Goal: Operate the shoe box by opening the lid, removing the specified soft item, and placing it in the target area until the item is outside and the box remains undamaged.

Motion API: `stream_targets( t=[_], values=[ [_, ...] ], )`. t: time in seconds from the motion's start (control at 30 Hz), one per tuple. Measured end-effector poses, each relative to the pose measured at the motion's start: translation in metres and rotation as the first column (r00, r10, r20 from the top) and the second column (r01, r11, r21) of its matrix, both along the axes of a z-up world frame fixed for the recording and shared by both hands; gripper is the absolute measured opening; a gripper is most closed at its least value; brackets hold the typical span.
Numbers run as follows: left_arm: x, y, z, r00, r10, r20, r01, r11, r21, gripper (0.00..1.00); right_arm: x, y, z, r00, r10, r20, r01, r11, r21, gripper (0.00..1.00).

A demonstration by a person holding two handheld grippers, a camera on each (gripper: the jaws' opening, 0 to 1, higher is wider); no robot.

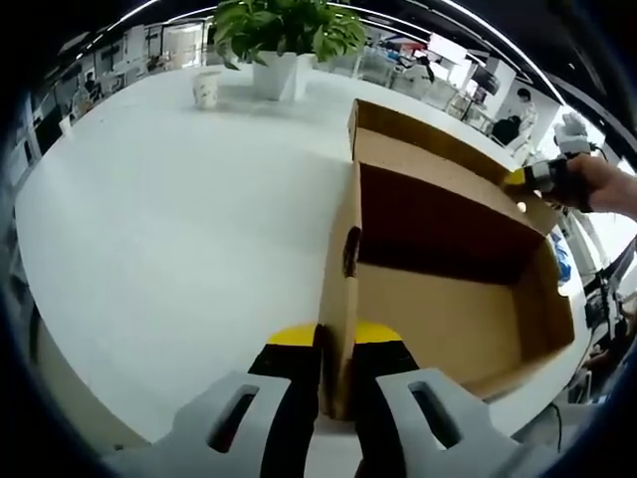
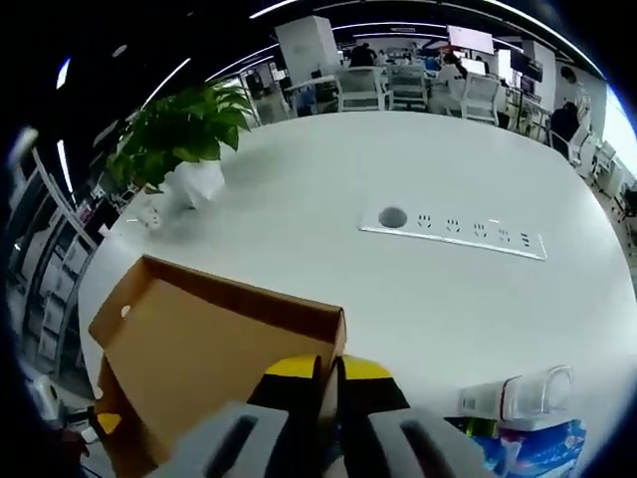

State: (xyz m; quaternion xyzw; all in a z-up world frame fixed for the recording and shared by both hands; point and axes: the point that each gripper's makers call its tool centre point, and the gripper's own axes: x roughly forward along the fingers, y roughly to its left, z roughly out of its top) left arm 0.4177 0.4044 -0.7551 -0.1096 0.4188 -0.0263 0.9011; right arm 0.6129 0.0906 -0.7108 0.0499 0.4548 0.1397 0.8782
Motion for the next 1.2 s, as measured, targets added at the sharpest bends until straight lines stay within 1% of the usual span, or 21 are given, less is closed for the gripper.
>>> stream_targets(
  t=[0.07,0.2,0.5,0.7,1.0,1.07,1.2],
  values=[
    [0.0,0.0,0.0,1.0,0.004,0.0,-0.004,1.0,-0.004,0.09,0.002,0.001,0.008,1.0,-0.002,0.022,0.002,1.0,0.008,0.01],
    [-0.001,-0.001,0.001,1.0,0.006,-0.003,-0.006,1.0,-0.008,0.08,0.002,0.002,0.021,0.998,0.008,0.059,-0.008,1.0,-0.001,0.01],
    [-0.002,0.001,0.001,1.0,0.025,-0.006,-0.025,0.999,-0.03,0.08,-0.006,0.002,0.044,0.995,0.019,0.101,-0.02,1.0,0.005,0.02],
    [-0.003,0.0,0.001,1.0,0.028,-0.006,-0.029,0.999,-0.038,0.08,-0.009,0.002,0.06,0.992,0.026,0.125,-0.031,0.999,0.038,0.01],
    [-0.003,-0.001,0.001,1.0,0.028,-0.009,-0.028,0.999,-0.046,0.09,-0.016,0.003,0.075,0.987,0.055,0.152,-0.06,0.998,0.029,0.01],
    [-0.003,0.0,0.001,0.999,0.039,-0.012,-0.04,0.997,-0.068,0.09,-0.018,0.004,0.078,0.984,0.07,0.164,-0.074,0.997,0.017,0.0],
    [-0.004,-0.001,0.001,0.999,0.04,-0.012,-0.041,0.997,-0.061,0.09,-0.022,0.005,0.084,0.981,0.078,0.178,-0.081,0.997,0.01,0.0]
  ],
)
